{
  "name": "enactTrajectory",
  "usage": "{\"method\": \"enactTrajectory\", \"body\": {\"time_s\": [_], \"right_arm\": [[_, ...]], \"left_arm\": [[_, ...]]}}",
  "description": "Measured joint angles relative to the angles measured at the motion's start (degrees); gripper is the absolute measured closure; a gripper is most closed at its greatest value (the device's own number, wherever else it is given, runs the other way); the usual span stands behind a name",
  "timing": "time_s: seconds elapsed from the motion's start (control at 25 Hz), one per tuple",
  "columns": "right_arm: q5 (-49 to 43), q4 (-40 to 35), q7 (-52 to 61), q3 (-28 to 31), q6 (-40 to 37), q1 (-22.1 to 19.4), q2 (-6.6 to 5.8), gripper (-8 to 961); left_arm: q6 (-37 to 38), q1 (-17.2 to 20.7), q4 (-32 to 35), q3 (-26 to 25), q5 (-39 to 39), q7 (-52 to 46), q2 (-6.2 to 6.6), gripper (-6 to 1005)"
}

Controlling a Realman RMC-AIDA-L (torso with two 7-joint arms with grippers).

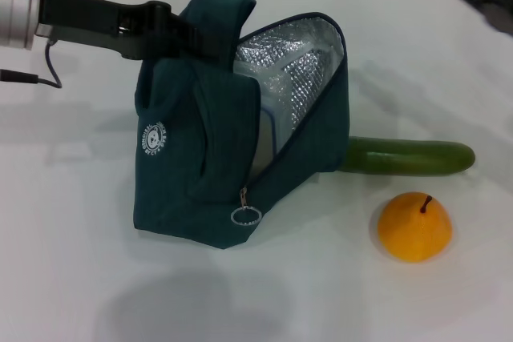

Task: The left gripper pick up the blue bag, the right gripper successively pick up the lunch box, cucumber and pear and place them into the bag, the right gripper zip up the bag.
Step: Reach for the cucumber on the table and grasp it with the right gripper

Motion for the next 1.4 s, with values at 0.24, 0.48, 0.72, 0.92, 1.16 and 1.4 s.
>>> {"method": "enactTrajectory", "body": {"time_s": [0.24, 0.48, 0.72, 0.92, 1.16, 1.4], "right_arm": [[-5.01, -16.44, -0.81, -5.87, 4.23, -5.22, -1.08, 337], [-16.58, -30.32, 4.84, -11.22, 6.63, -4.94, -3.44, 290], [-33.26, -36.94, 13.46, -12.04, -0.67, 1.78, -8.41, 221], [-48.12, -37.33, 13.65, -13.05, -6.43, 9.98, -10.74, 72], [-56.45, -36.97, 10.77, -23.79, -5.54, 15.56, -10.38, 81], [-65.12, -37.29, 7.88, -26.73, -2.2, 17.67, -5.8, 83]], "left_arm": [[-0.02, 0.54, 0.43, 0.0, 0.01, 0.07, 0.41, 959], [-0.02, 0.69, 0.44, 0.0, 0.07, 0.71, 0.52, 960], [-0.01, 0.69, 0.44, 0.0, 0.1, 1.21, 0.7, 960], [-0.01, 0.66, 0.44, 0.03, 0.24, 1.53, 0.8, 960], [-0.01, 0.19, 0.44, 0.09, 0.37, 1.53, 0.79, 960], [-0.01, -0.35, 0.41, 0.29, 0.41, 1.45, 0.73, 960]]}}
